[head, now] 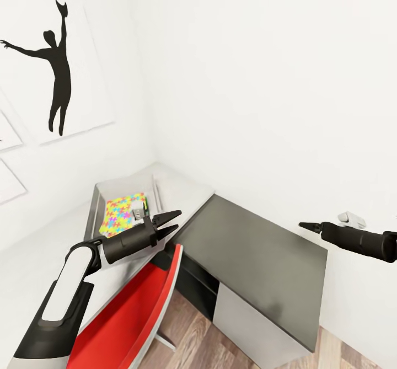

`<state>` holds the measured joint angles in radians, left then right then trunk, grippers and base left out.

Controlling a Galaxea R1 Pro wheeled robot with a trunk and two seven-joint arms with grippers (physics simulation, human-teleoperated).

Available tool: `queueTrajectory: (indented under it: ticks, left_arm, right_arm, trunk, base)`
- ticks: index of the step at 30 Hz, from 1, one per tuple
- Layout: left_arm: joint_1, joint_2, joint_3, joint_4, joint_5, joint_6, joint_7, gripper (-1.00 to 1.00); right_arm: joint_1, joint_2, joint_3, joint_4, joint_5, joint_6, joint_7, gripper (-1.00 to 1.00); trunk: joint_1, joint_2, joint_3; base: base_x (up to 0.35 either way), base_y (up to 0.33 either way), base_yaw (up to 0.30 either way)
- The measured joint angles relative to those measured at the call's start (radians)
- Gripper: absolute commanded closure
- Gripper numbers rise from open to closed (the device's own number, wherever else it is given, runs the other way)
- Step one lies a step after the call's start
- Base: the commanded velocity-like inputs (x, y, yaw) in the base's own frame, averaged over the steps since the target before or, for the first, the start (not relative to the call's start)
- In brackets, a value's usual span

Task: Put all the toys in the child's room - the three board games (two on the bed and one on the table), the two jigsaw puzzles on the table, and the tennis ball on the table - inside the toy box on the table in the child's room.

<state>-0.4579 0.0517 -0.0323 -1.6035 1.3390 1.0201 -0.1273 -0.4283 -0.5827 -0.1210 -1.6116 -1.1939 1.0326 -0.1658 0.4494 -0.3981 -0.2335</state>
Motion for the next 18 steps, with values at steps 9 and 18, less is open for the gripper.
queueTrajectory:
  ticks: [9,18]
  left_arm:
    - [0.0,0.0,0.0,0.003,-0.001,-0.001,0.013,-1.0]
    - [0.001,0.0,0.0,0.005,-0.002,-0.014,0.023,-1.0]
  right_arm:
    - [0.0,0.0,0.001,0.0,0.001,-0.003,-0.001,-1.0]
    - [0.0,0.0,0.002,-0.001,0.001,-0.003,-0.002,-1.0]
  trunk:
    - [0.0,0.0,0.015]
    - [0.0,0.0,0.03]
  base:
    - [0.0,0.0,-0.097]
    - [-0.007,0.0,-0.099]
